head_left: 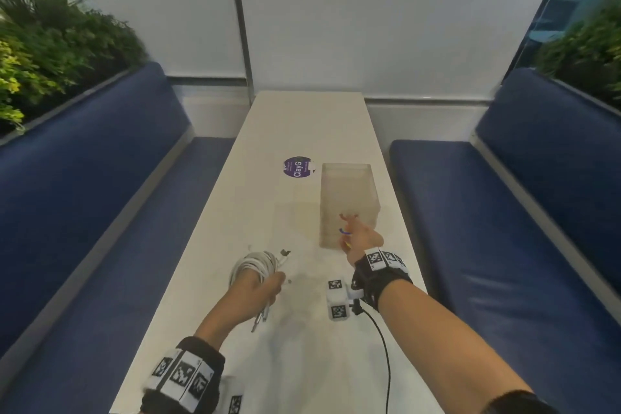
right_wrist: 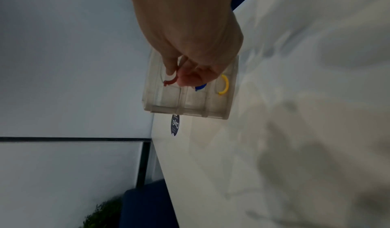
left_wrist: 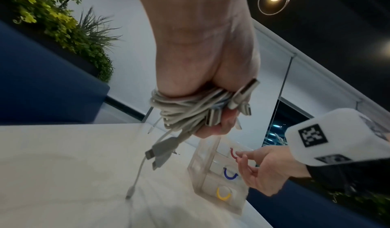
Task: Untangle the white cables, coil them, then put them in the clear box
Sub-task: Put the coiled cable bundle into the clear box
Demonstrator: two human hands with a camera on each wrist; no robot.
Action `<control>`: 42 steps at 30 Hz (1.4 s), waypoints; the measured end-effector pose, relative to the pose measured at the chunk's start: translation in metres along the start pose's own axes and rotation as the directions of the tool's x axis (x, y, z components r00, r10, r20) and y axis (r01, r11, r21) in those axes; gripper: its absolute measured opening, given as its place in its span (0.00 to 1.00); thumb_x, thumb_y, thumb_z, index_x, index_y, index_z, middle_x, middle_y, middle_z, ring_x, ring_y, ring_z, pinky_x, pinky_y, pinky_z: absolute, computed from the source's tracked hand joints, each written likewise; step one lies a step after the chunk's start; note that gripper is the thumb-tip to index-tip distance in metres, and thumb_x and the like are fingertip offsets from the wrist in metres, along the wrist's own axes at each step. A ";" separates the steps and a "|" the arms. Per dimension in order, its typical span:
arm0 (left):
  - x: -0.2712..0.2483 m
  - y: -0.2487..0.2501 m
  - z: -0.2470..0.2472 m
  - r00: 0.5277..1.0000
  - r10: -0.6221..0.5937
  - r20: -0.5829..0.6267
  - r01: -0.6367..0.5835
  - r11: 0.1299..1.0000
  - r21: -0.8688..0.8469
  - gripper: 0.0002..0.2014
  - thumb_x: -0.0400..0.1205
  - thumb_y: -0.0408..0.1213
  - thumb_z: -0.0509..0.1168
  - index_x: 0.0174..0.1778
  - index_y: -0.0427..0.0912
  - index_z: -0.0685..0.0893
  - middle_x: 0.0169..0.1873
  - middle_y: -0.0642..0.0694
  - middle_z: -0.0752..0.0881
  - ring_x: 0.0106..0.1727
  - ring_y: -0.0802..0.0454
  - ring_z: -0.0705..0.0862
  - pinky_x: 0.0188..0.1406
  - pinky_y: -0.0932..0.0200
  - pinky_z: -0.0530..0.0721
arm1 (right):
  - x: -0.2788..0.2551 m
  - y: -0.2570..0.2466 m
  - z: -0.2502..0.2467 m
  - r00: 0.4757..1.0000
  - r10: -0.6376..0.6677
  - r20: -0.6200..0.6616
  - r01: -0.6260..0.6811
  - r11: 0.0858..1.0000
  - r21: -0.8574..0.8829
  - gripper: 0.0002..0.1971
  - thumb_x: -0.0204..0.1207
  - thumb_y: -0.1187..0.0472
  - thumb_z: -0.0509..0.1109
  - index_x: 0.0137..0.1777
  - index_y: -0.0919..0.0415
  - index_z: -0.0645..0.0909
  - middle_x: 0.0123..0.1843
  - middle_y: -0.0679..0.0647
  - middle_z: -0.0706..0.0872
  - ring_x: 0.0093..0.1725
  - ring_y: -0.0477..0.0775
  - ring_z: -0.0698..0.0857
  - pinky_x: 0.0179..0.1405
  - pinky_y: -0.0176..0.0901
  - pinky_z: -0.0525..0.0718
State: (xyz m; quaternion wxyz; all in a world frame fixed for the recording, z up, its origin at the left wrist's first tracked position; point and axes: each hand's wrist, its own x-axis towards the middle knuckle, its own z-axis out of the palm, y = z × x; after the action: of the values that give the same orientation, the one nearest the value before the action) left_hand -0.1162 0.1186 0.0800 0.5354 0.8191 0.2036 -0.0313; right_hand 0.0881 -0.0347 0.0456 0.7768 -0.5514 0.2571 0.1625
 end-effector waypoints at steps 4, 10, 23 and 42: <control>0.027 0.017 0.002 1.000 0.024 -0.003 -0.024 0.999 0.028 0.18 0.87 0.40 0.64 0.30 0.40 0.79 0.28 0.43 0.82 0.31 0.47 0.80 0.39 0.53 0.78 | 0.002 0.006 -0.003 0.999 -0.020 0.046 0.021 1.000 -0.020 0.09 0.70 0.54 0.79 0.46 0.57 0.88 0.45 0.58 0.89 0.38 0.55 0.84 0.23 0.39 0.82; 0.052 0.035 0.013 0.998 0.053 0.026 -0.056 0.980 0.189 0.18 0.88 0.42 0.61 0.34 0.36 0.79 0.30 0.37 0.80 0.33 0.47 0.79 0.40 0.53 0.75 | -0.015 0.009 -0.010 0.999 -0.046 0.023 0.045 0.999 0.014 0.07 0.71 0.58 0.75 0.40 0.62 0.85 0.42 0.57 0.89 0.42 0.56 0.86 0.40 0.54 0.92; 0.054 0.128 0.028 0.899 0.090 0.429 -0.336 0.770 0.542 0.22 0.88 0.51 0.62 0.35 0.36 0.79 0.30 0.40 0.76 0.32 0.48 0.73 0.35 0.55 0.71 | -0.053 0.007 -0.046 0.974 0.033 0.224 -0.078 0.977 0.197 0.11 0.73 0.78 0.59 0.49 0.67 0.79 0.39 0.63 0.81 0.35 0.55 0.81 0.32 0.40 0.87; 0.133 0.146 0.103 0.855 0.079 0.512 -0.390 0.749 0.536 0.21 0.87 0.45 0.60 0.27 0.42 0.77 0.26 0.46 0.78 0.29 0.52 0.76 0.39 0.53 0.76 | -0.055 -0.010 -0.062 0.956 0.074 0.285 -0.150 0.955 0.255 0.39 0.60 0.26 0.74 0.68 0.47 0.77 0.63 0.62 0.87 0.60 0.70 0.87 0.58 0.74 0.84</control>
State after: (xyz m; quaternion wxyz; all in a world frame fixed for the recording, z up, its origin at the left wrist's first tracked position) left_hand 0.0763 0.0164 0.1267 0.2662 0.9368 -0.0586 -0.2191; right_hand 0.0356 -0.0947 0.0692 0.8630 -0.3953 0.1989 0.2438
